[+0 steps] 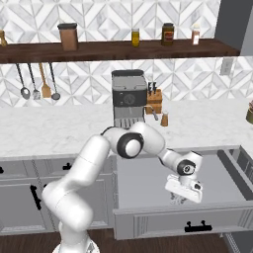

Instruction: Pick the tongs from the drawer and place it on the counter.

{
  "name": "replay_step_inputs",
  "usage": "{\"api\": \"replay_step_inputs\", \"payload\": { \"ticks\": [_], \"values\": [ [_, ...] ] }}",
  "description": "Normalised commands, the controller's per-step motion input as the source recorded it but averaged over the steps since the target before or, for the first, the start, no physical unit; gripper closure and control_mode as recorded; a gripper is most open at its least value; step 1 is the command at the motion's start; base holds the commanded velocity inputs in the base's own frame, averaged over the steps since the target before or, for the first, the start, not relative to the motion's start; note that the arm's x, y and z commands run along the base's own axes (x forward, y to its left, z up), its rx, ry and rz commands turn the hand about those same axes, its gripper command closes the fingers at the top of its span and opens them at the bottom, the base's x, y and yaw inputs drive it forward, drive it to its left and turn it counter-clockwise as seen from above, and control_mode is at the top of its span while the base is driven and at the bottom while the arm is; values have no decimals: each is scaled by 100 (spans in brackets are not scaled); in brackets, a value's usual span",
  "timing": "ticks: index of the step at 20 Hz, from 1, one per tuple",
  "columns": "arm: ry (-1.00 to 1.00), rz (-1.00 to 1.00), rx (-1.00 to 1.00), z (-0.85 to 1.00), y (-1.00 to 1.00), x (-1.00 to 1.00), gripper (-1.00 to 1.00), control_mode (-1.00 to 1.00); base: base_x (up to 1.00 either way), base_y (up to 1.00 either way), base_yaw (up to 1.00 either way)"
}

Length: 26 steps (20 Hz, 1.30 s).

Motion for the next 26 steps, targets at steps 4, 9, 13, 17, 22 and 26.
{"api": "replay_step_inputs", "payload": {
  "ticks": [4, 9, 13, 17, 22, 26],
  "values": [
    [-3, -4, 0, 28, 3, -24, 100, -100, 0, 0, 0],
    [-9, -12, 0, 97, 13, -14, 100, -100, 0, 0, 0],
    [-5, -14, 0, 100, 9, -11, 100, -100, 0, 0, 0],
    [-3, -16, -1, 100, 36, 14, 100, -100, 0, 0, 0],
    [-8, -20, -9, 100, 87, 51, 100, -100, 0, 0, 0],
    [-6, -19, -12, 100, 100, 58, 100, -100, 0, 0, 0]
  ]
}}
